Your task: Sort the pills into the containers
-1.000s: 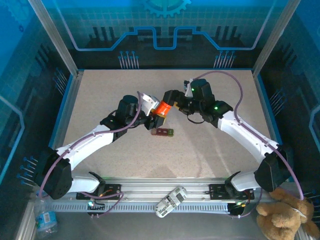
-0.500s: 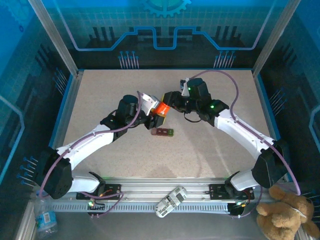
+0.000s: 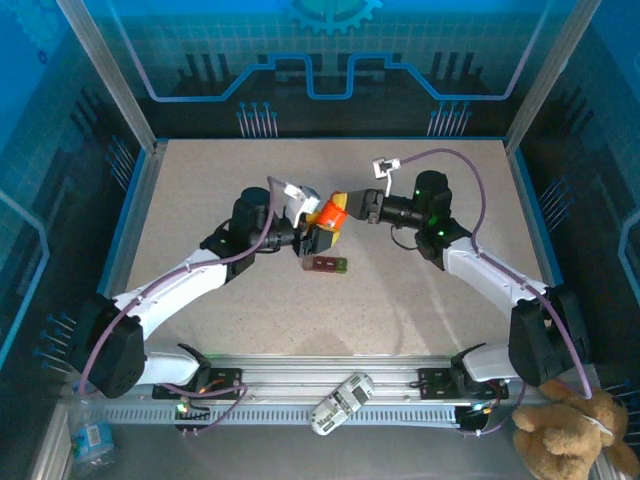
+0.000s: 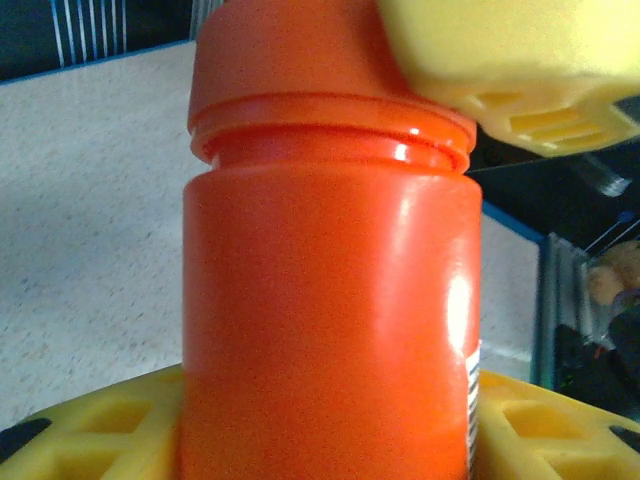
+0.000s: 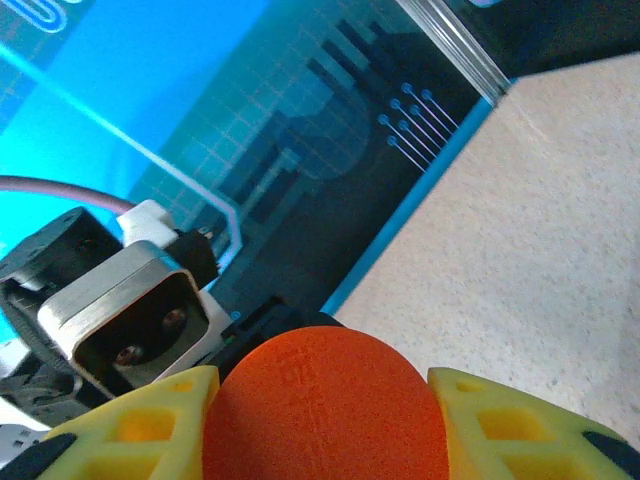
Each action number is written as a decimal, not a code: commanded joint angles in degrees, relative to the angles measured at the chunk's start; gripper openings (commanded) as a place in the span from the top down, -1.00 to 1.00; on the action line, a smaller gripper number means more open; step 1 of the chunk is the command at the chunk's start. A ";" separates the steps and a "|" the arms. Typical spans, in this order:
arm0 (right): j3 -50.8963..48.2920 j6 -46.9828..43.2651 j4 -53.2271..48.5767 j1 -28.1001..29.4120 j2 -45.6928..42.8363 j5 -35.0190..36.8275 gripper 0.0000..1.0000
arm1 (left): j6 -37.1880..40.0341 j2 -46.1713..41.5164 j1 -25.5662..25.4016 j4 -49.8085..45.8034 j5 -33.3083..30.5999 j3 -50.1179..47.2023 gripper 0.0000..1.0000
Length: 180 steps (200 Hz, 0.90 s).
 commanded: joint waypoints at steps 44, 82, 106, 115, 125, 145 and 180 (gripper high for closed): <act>2.60 2.32 -2.78 -1.56 -2.16 4.78 -0.55 | -2.64 -1.67 2.41 0.83 0.45 1.33 1.00; 5.74 8.75 -19.95 -1.27 -5.84 17.05 -0.65 | 2.61 -1.01 1.95 -4.35 -4.20 2.40 1.00; 9.78 10.13 -31.64 0.80 -5.31 22.74 -0.66 | 7.90 -0.05 -0.23 -9.08 -9.31 3.86 1.00; 11.45 10.15 -35.07 1.95 -4.63 24.37 -0.66 | 9.35 0.42 -1.25 -10.52 -10.99 4.48 1.00; 12.53 10.30 -36.31 3.02 -3.48 24.95 -0.68 | 10.70 0.95 -2.10 -11.41 -12.24 5.00 1.00; 14.83 10.07 -38.65 4.95 -0.94 25.74 -0.69 | 11.61 1.67 -3.25 -11.99 -13.32 5.42 1.00; 16.02 10.26 -38.17 7.42 1.54 25.91 -0.68 | 11.82 1.91 -3.90 -11.77 -13.66 5.51 1.00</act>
